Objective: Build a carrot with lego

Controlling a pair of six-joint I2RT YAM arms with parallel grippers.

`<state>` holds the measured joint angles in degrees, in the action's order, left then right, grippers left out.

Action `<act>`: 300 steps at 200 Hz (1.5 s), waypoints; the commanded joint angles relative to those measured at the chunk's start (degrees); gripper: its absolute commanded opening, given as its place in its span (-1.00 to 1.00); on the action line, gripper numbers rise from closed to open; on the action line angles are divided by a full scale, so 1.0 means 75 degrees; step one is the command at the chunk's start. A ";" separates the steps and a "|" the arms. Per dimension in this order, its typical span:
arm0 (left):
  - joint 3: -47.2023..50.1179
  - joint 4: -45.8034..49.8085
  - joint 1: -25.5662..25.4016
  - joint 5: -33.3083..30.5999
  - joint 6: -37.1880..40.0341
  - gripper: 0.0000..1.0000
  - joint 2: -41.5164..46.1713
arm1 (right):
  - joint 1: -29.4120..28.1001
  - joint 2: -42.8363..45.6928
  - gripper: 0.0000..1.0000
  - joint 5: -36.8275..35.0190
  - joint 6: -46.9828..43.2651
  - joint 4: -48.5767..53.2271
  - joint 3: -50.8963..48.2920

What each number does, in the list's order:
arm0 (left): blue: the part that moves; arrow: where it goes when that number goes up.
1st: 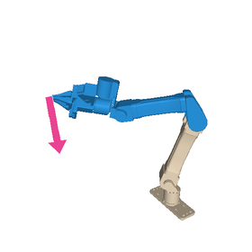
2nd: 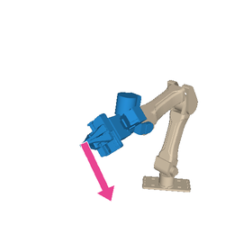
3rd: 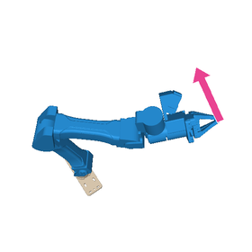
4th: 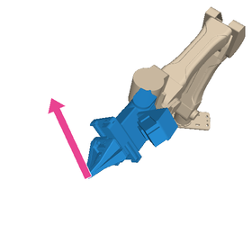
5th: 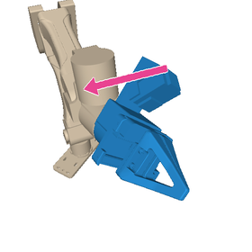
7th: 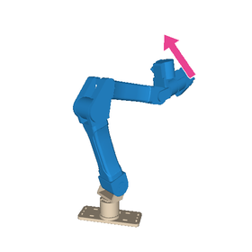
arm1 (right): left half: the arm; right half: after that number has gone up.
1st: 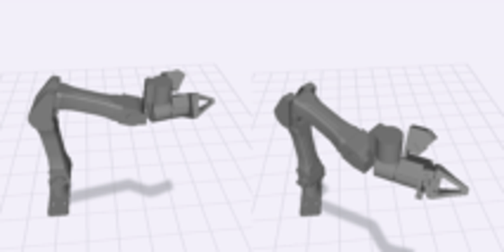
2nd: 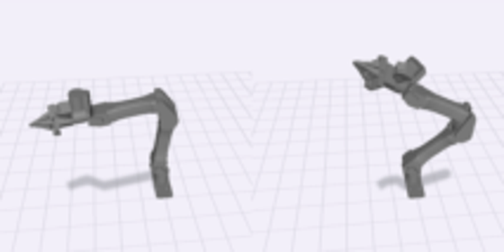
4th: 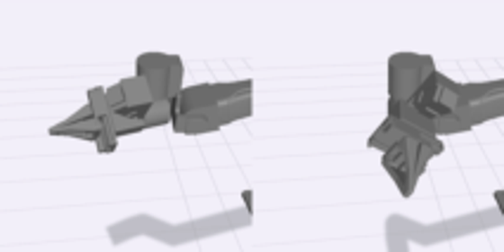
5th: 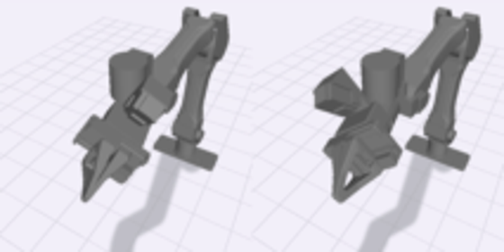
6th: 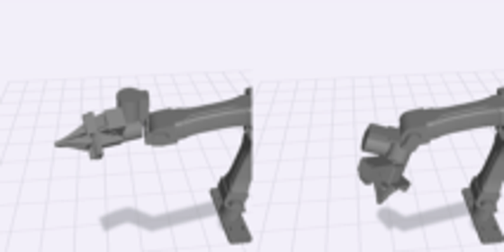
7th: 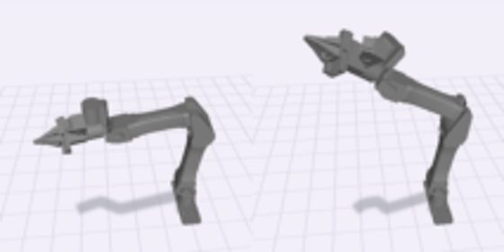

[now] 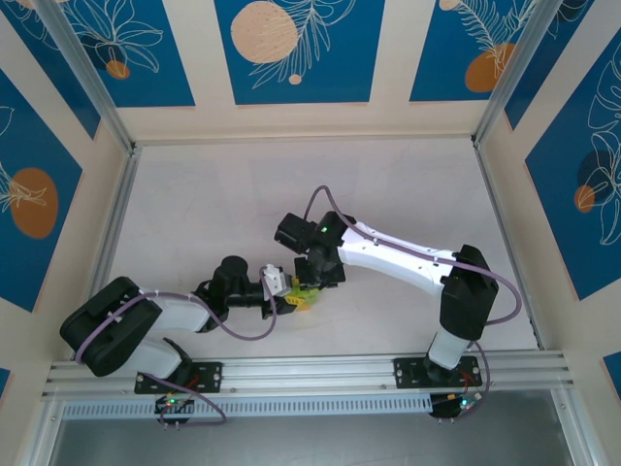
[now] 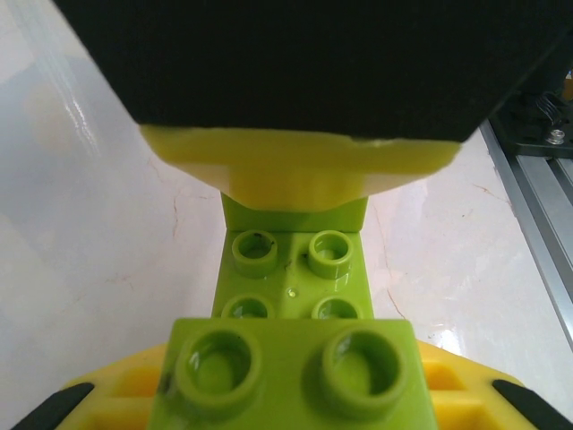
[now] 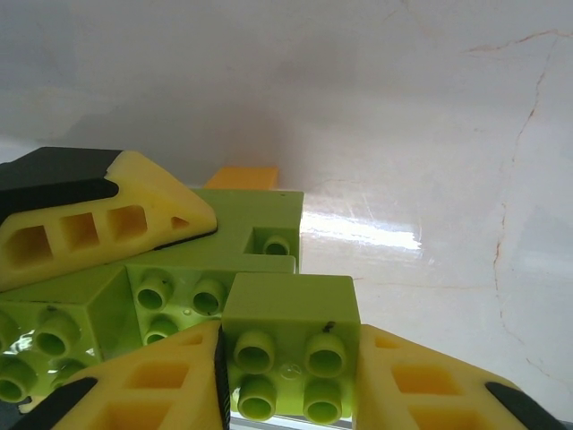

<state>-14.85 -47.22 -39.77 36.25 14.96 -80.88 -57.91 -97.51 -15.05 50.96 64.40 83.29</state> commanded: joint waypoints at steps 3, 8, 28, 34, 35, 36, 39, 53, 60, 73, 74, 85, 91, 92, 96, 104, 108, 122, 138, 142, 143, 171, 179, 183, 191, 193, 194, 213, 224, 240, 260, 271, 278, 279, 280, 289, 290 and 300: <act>-0.0085 0.0015 0.0077 0.0061 0.0067 -0.71 -0.0079 | -0.0068 -0.0318 -0.28 0.0049 -0.0172 0.0741 -0.0107; -0.0094 0.0015 0.0077 0.0065 0.0059 -0.72 -0.0079 | -0.0063 -0.0304 -0.27 0.0068 -0.0183 0.0727 -0.0092; -0.0100 0.0015 0.0076 0.0062 0.0067 -0.72 -0.0079 | -0.0079 -0.0165 -0.10 0.0052 -0.0258 0.0611 0.0021; -0.0094 0.0015 0.0076 0.0056 0.0068 -0.71 -0.0079 | -0.0081 -0.0104 -0.03 0.0029 -0.0276 0.0562 0.0065; -0.0094 0.0015 0.0076 0.0055 0.0062 -0.71 -0.0079 | -0.0082 -0.0096 -0.02 0.0021 -0.0278 0.0558 0.0070; -0.0094 0.0015 0.0076 0.0060 0.0065 -0.71 -0.0079 | -0.0083 -0.0080 0.00 0.0018 -0.0278 0.0544 0.0078; -0.0094 0.0015 0.0077 0.0059 0.0060 -0.71 -0.0079 | -0.0082 -0.0052 0.04 -0.0001 -0.0289 0.0542 0.0100; -0.0106 0.0015 0.0082 0.0065 0.0067 -0.71 -0.0095 | -0.0076 0.0077 0.20 -0.0161 -0.0342 0.0551 0.0244; -0.0106 0.0015 0.0087 0.0068 0.0072 -0.71 -0.0097 | -0.0069 0.0133 0.26 -0.0223 -0.0380 0.0565 0.0322; -0.0106 0.0027 0.0076 0.0074 0.0069 -0.70 -0.0085 | -0.0066 0.0256 0.35 -0.0377 -0.0424 0.0623 0.0485; -0.0106 0.0027 0.0082 0.0069 0.0074 -0.70 -0.0088 | -0.0063 0.0266 0.36 -0.0392 -0.0422 0.0623 0.0497; -0.0106 0.0038 0.0077 0.0077 0.0078 -0.66 -0.0092 | -0.0062 0.0380 0.42 -0.0494 -0.0465 0.0681 0.0612; -0.0106 0.0032 0.0083 0.0078 0.0078 -0.63 -0.0102 | -0.0060 0.0440 0.45 -0.0542 -0.0494 0.0705 0.0660; -0.0106 0.0029 0.0079 0.0077 0.0078 -0.62 -0.0102 | -0.0060 0.0446 0.45 -0.0557 -0.0500 0.0706 0.0660; -0.0106 0.0031 0.0078 0.0067 0.0079 -0.58 -0.0105 | -0.0060 0.0487 0.46 -0.0597 -0.0512 0.0738 0.0688; -0.0106 0.0024 0.0082 0.0065 0.0078 -0.49 -0.0114 | -0.0046 0.0558 0.46 -0.0667 -0.0531 0.0781 0.0719; -0.0106 0.0027 0.0083 0.0067 0.0078 -0.44 -0.0117 | -0.0038 0.0587 0.47 -0.0694 -0.0546 0.0805 0.0730; -0.0106 0.0021 0.0077 0.0067 0.0074 -0.17 -0.0126 | 0.0004 0.0703 0.46 -0.0765 -0.0549 0.0875 0.0690; -0.0106 0.0015 0.0077 0.0030 0.0068 0.26 -0.0142 | 0.0045 0.0835 0.46 -0.0783 -0.0592 0.0861 0.0517; -0.0116 0.0015 0.0078 0.0023 0.0062 0.62 -0.0147 | 0.0057 0.0865 0.46 -0.0772 -0.0634 0.0842 0.0477; -0.0117 0.0015 0.0077 0.0026 0.0065 0.72 -0.0148 | 0.0057 0.0869 0.47 -0.0772 -0.0638 0.0833 0.0451; -0.0107 0.0004 0.0068 -0.0035 0.0013 0.98 -0.0138 | -0.0047 0.1166 0.51 -0.0982 -0.0831 0.0553 -0.0101; -0.0086 -0.0025 0.0069 -0.0049 -0.0003 0.98 -0.0127 | -0.0144 0.1364 0.54 -0.1111 -0.0837 0.0256 -0.0435; -0.0077 -0.0042 0.0075 -0.0066 -0.0022 0.98 -0.0126 | -0.0203 0.1482 0.58 -0.1175 -0.0801 0.0094 -0.0639; -0.0043 -0.0070 0.0075 -0.0058 -0.0067 0.98 -0.0093 | -0.0323 0.1727 0.63 -0.1327 -0.0670 -0.0300 -0.1083; -0.0031 -0.0074 0.0070 -0.0054 -0.0077 0.98 -0.0082 | -0.0366 0.1763 0.64 -0.1379 -0.0637 -0.0421 -0.1208; -0.0022 -0.0076 0.0067 -0.0053 -0.0087 0.98 -0.0075 | -0.0389 0.1810 0.65 -0.1403 -0.0616 -0.0490 -0.1270; 0.0237 -0.0303 0.0072 0.0009 -0.0397 0.98 0.0148 | -0.0776 0.2344 0.74 -0.1762 -0.0186 -0.1684 -0.2496; 0.0524 -0.0498 0.0037 -0.0025 -0.0677 0.98 0.0428 | -0.1031 0.2496 0.78 -0.2015 0.0126 -0.2224 -0.3039; 0.0919 -0.0477 -0.0075 -0.0343 -0.0975 0.98 0.1091 | -0.1522 0.2502 0.80 -0.2731 0.0500 -0.2583 -0.3501; 0.1290 -0.0225 -0.0204 -0.0940 -0.1238 0.98 0.2029 | -0.2129 0.2403 0.81 -0.3616 0.0851 -0.2527 -0.3602; 0.1461 0.0040 -0.0225 -0.1290 -0.1397 0.98 0.2705 | -0.2492 0.2363 0.83 -0.4027 0.0988 -0.2648 -0.3655; 0.1587 0.0218 -0.0226 -0.1511 -0.1492 0.98 0.3228 | -0.2679 0.2317 0.84 -0.4176 0.1035 -0.2859 -0.3708; 0.1608 0.0240 -0.0228 -0.1537 -0.1509 0.98 0.3297 | -0.2694 0.2310 0.84 -0.4196 0.1034 -0.2899 -0.3721; 0.1630 0.0268 -0.0228 -0.1580 -0.1529 0.98 0.3367 | -0.2730 0.2295 0.84 -0.4206 0.1040 -0.2936 -0.3727; 0.1753 0.0659 -0.0227 -0.1939 -0.1675 0.98 0.4192 | -0.2911 0.2173 0.84 -0.4293 0.0999 -0.3299 -0.3788; 0.1767 0.0730 -0.0228 -0.1980 -0.1689 0.98 0.4289 | -0.2927 0.2156 0.84 -0.4307 0.1004 -0.3329 -0.3790; 0.1882 0.1429 -0.0229 -0.2441 -0.1833 0.98 0.5354 | -0.3113 0.1938 0.85 -0.4437 0.1055 -0.3600 -0.3776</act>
<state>-3.07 -44.69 -41.06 26.61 5.52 -53.98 -78.39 -80.34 -41.65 56.01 44.38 56.07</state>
